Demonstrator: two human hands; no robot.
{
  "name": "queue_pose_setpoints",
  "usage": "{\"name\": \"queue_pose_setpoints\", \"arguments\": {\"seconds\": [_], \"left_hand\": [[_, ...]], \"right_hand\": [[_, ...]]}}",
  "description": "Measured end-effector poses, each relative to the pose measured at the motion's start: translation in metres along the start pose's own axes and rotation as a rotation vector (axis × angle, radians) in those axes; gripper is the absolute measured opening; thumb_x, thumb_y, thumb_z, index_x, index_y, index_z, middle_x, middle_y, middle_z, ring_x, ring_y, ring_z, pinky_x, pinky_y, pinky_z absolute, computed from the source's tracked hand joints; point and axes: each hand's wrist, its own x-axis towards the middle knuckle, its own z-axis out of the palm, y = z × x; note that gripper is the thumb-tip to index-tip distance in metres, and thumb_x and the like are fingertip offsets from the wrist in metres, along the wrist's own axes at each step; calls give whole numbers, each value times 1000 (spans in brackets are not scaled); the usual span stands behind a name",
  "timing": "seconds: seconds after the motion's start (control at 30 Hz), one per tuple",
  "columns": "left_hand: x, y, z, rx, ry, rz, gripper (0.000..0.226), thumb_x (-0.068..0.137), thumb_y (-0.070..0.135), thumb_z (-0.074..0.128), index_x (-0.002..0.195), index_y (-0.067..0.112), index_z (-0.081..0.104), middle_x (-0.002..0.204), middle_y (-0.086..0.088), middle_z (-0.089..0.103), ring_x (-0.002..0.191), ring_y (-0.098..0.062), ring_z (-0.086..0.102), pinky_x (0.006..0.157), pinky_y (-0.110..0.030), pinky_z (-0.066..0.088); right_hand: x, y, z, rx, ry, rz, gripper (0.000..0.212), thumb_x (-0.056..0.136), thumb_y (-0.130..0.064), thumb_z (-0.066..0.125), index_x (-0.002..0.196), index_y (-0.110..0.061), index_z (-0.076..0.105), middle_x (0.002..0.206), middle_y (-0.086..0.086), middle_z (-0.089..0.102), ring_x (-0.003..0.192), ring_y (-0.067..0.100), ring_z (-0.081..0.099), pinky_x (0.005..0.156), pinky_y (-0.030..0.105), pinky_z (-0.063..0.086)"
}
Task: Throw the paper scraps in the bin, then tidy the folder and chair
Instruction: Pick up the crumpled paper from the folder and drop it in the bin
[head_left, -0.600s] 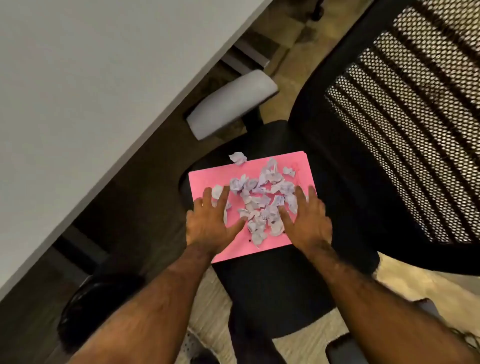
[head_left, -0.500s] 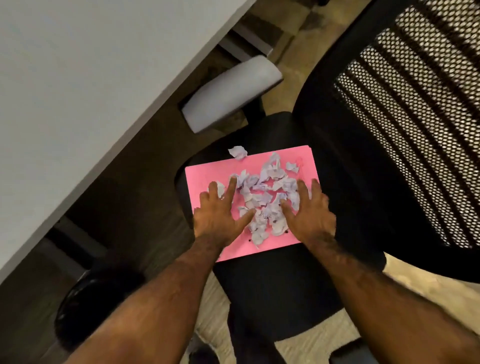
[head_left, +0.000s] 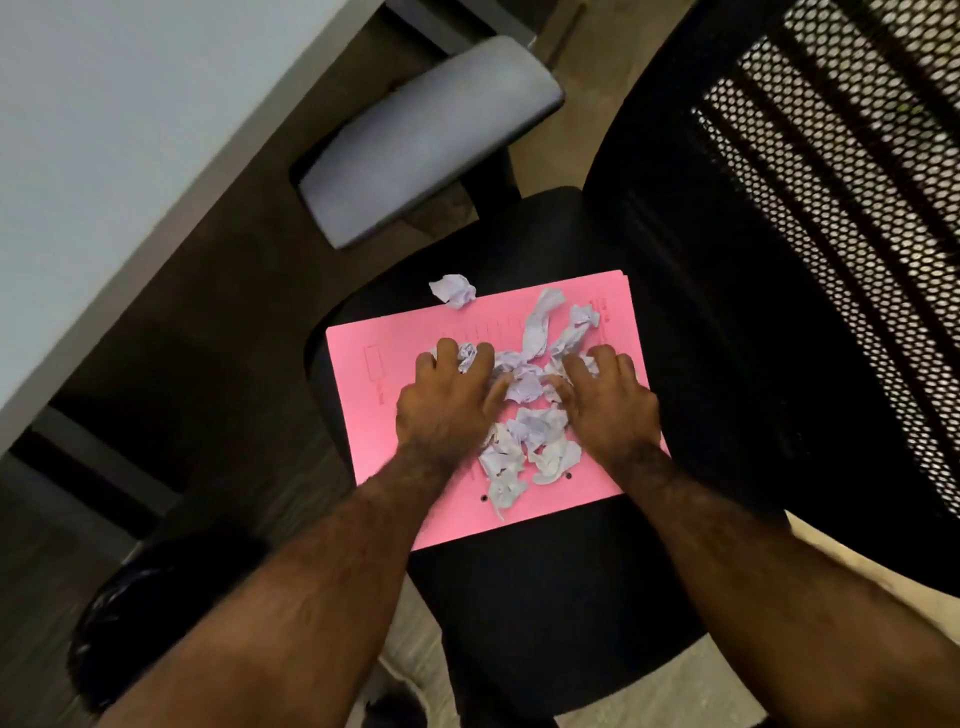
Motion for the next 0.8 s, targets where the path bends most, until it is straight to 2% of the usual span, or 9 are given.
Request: {"name": "queue_pose_setpoints", "arguments": {"seconds": [0.13,0.23,0.37,0.47,0.53,0.67,0.73,0.8], "left_hand": [[10,-4,-5,-76,-46,59,45,94,54,31,112,19,53,97,-12,61,70,-25,59,54,-27,34],[18,-6,-9,-160,-53,63,41,98,46,30,105,14,55,89,-13,61,62,-21,49,56,-30,32],[17,-4,-19,-274,-14,13,36,99,39,36,104,11,57,84,-11,61,60,-17,45,54,-28,32],[10,2,-31,-394,48,-74,33,99,37,39,100,10,58,80,-8,62,62,-19,52,54,-29,41],[3,4,-41,-492,91,-134,31,99,34,40,94,9,58,76,-8,62,61,-19,54,55,-30,46],[-17,0,-62,-601,162,-195,27,99,31,41,79,14,49,65,-3,53,54,-14,48,49,-24,33],[-29,-6,-73,-622,204,-224,27,98,29,43,77,13,48,62,-4,51,52,-16,46,48,-25,28],[-41,-14,-83,-621,254,-252,28,98,26,46,78,6,52,63,-8,54,54,-20,48,49,-29,31]], "right_hand": [[3,5,2,62,61,-17,30,92,-35,58,104,-8,64,94,19,62,77,36,62,51,39,52],[5,5,-2,134,107,3,28,93,-32,57,99,-5,65,88,19,63,73,35,63,52,38,53],[-2,-1,-15,246,200,78,31,94,-33,53,96,-4,64,87,16,65,71,30,64,55,36,55],[-13,-7,-23,334,235,180,38,95,-36,46,93,-2,63,87,16,64,70,29,64,57,34,52],[-19,-12,-28,384,258,241,35,95,-33,47,94,-1,62,87,16,63,70,29,63,57,33,52],[-29,-27,-46,466,338,341,27,97,-27,51,94,-1,60,86,15,62,70,26,61,57,34,51],[-34,-42,-55,499,384,316,30,97,-28,49,92,0,60,84,14,62,69,20,56,57,30,46],[-39,-61,-63,534,404,261,33,97,-30,47,89,0,60,81,13,61,68,16,52,59,25,40]]}}
